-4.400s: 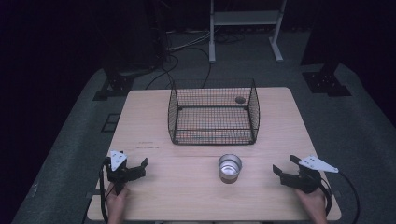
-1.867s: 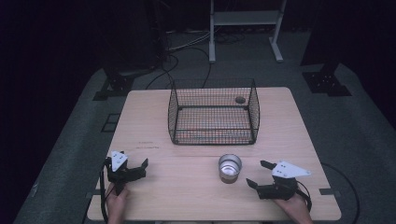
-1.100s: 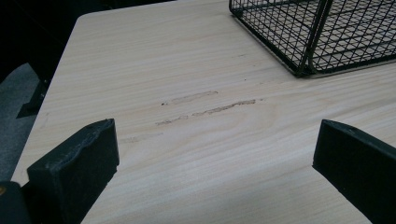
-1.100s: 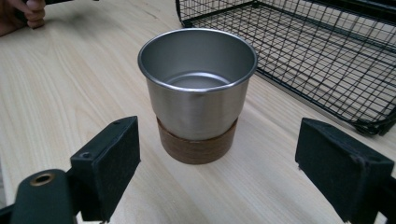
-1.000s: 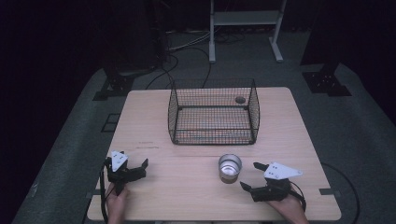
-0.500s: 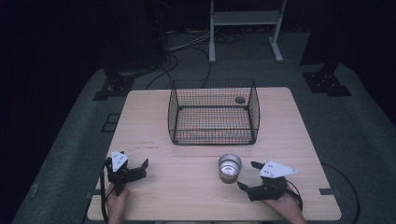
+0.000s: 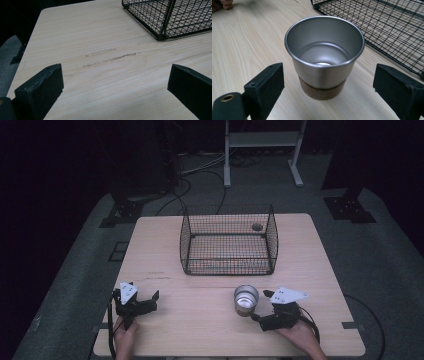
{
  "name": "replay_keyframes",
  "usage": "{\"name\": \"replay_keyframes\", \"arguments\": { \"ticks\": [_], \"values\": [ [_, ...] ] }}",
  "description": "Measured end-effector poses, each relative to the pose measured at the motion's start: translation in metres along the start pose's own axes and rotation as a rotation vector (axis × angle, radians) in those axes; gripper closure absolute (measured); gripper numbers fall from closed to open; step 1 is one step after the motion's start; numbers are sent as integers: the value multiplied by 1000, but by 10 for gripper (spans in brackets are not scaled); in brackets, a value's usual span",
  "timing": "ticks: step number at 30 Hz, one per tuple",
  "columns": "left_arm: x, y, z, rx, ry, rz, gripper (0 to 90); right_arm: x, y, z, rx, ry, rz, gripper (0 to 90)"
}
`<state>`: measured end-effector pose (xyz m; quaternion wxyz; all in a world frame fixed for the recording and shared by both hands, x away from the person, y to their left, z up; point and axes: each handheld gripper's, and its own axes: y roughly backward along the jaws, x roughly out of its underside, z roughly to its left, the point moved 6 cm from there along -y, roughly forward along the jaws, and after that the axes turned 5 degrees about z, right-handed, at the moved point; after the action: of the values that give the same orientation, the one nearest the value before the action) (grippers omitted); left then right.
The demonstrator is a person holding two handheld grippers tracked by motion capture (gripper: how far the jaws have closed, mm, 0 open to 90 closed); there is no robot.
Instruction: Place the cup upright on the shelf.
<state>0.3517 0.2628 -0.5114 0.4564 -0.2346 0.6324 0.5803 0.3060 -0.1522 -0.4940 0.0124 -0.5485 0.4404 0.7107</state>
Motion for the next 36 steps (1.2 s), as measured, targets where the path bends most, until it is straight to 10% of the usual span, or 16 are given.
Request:
{"name": "replay_keyframes", "arguments": {
  "ticks": [36],
  "values": [
    [0,0,1,2,5,2,0,-25,-32,0,-42,84,105,132]
  ]
}}
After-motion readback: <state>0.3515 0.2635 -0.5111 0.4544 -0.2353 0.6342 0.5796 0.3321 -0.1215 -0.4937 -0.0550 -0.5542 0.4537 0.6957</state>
